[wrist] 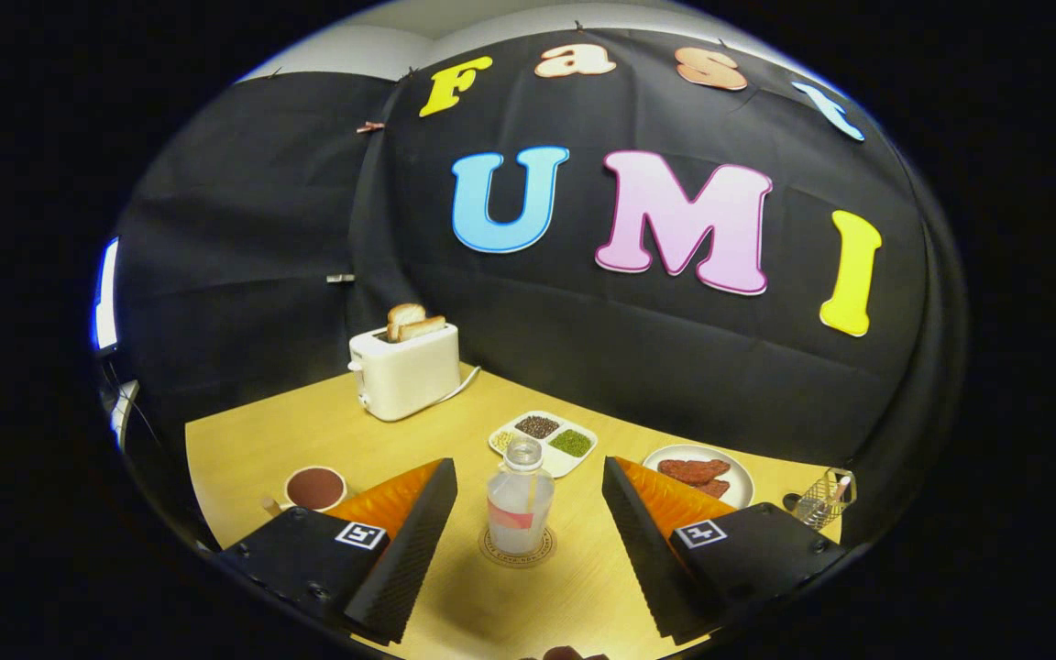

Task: Take the bottle from table, then pour the juice into the cup, finally place the bottle on the coaster

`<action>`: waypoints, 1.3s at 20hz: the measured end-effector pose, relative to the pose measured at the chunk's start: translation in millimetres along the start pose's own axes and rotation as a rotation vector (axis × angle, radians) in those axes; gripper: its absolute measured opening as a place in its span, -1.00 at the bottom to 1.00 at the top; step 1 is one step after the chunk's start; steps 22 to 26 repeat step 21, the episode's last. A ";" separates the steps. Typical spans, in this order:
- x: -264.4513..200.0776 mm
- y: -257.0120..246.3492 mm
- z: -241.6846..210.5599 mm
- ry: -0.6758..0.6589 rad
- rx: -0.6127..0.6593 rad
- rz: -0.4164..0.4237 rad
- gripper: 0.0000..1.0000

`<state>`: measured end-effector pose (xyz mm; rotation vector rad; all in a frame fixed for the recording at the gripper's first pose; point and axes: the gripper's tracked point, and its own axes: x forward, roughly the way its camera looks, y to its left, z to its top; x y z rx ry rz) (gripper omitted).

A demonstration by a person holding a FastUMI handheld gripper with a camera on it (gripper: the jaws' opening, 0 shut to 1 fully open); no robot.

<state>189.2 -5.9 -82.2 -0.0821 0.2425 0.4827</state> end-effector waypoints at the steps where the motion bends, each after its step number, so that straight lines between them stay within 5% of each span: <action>1: -13.7 -7.7 8.4 -0.009 0.002 -0.039 0.96; 12: -181.0 -46.1 52.9 -0.105 0.188 -0.416 0.95; 19: -258.2 -45.4 48.7 -0.125 0.206 -0.506 0.95; 26: -267.0 -40.6 52.7 -0.131 0.211 -0.510 0.95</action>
